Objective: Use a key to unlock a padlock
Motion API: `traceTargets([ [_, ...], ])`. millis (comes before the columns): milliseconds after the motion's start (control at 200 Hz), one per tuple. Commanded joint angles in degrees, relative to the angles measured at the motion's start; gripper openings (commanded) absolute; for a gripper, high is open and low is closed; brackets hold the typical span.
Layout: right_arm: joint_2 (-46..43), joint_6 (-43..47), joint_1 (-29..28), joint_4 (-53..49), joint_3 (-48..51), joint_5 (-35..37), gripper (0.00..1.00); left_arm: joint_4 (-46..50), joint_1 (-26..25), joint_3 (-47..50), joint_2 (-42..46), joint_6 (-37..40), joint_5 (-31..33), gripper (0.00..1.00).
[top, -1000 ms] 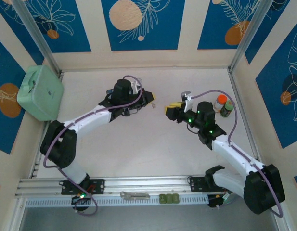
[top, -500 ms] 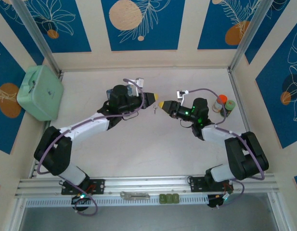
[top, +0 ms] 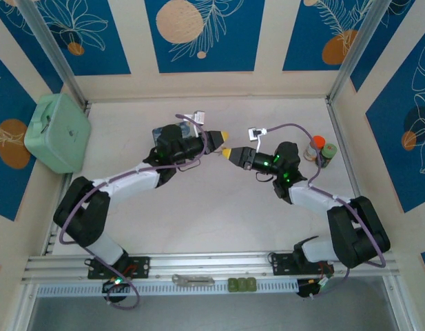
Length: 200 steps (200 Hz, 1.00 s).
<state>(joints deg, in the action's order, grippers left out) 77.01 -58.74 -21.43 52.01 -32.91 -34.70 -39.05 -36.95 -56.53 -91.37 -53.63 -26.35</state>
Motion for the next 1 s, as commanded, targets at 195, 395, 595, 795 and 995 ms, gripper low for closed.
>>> traceTargets([
  [195, 0.49, 1.80, 0.27, 1.24, -1.60, -0.38, 0.29, -8.25, -0.28, 2.70, 0.08, -5.46, -1.19, 0.00],
  [395, 0.77, 1.61, 0.33, 1.82, -1.65, 0.24, 0.23, -9.73, -0.58, 3.96, 0.11, -6.79, -1.06, 0.00],
  [595, 1.35, 1.33, 0.05, 1.86, -1.63, -0.28, 0.05, -9.91, -0.65, 3.73, 0.00, -7.07, -0.81, 0.00],
  [795, 1.97, 1.00, 0.47, 2.64, -1.10, 0.68, 0.05, -12.33, -0.84, 3.67, -0.89, -9.37, -1.12, 0.00],
  [995, 3.00, 0.47, 0.86, 3.74, -2.67, 0.17, 0.10, -12.88, -1.60, 4.67, -0.79, -9.98, -0.64, 0.00],
])
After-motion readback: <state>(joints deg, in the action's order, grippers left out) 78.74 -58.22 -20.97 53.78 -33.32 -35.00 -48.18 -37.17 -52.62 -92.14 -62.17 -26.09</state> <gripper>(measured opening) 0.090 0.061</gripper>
